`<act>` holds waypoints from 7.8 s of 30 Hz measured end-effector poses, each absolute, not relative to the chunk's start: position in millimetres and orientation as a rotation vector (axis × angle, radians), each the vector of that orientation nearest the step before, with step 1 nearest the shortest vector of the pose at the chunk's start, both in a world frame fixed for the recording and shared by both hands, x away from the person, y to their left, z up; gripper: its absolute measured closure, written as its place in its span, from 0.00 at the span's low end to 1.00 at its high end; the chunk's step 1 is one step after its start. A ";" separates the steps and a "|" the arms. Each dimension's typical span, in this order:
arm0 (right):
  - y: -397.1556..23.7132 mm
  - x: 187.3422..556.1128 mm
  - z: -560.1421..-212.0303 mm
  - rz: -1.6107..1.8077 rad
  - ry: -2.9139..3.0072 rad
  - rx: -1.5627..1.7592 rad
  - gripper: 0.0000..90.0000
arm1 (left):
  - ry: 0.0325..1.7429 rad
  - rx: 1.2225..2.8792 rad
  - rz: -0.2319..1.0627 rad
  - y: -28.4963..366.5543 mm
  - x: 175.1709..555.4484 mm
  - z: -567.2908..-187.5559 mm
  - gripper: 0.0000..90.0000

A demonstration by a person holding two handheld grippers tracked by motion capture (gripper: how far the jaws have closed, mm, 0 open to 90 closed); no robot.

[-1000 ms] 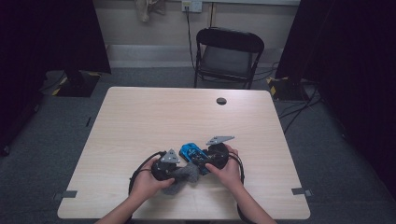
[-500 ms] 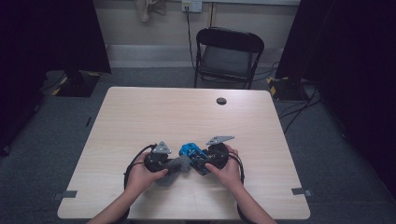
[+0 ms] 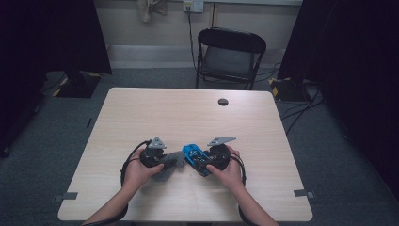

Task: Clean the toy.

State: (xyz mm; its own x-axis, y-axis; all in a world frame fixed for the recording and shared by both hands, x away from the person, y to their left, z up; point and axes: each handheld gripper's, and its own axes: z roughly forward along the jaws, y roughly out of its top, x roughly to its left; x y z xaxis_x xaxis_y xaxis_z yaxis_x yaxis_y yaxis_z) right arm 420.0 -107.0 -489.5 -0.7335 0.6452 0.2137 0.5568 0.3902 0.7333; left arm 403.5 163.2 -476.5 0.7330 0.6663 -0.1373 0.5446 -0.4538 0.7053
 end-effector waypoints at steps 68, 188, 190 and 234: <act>-109.4 419.4 -493.4 1.317 2.509 1.128 0.36 | 0.841 2.167 0.147 160.7 386.4 -467.9 0.74; -96.4 347.8 -445.0 1.259 2.747 0.624 0.80 | 0.768 2.109 0.286 182.2 391.7 -466.0 0.24; -108.7 348.8 -441.5 1.260 2.734 0.650 0.80 | 0.756 2.106 0.273 174.1 393.8 -465.0 0.24; -180.4 348.5 -481.2 1.215 2.675 0.923 0.76 | 0.580 2.118 0.183 82.8 430.2 -487.3 0.13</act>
State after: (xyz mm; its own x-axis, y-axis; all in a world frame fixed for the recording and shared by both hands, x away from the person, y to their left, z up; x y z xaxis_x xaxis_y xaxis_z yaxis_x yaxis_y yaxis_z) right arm 348.5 -180.4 -481.2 -0.8185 0.5445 0.1830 0.4960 0.5093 0.7032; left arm 430.2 82.8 -487.3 0.8788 0.4695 -0.0852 0.3354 -0.4808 0.8101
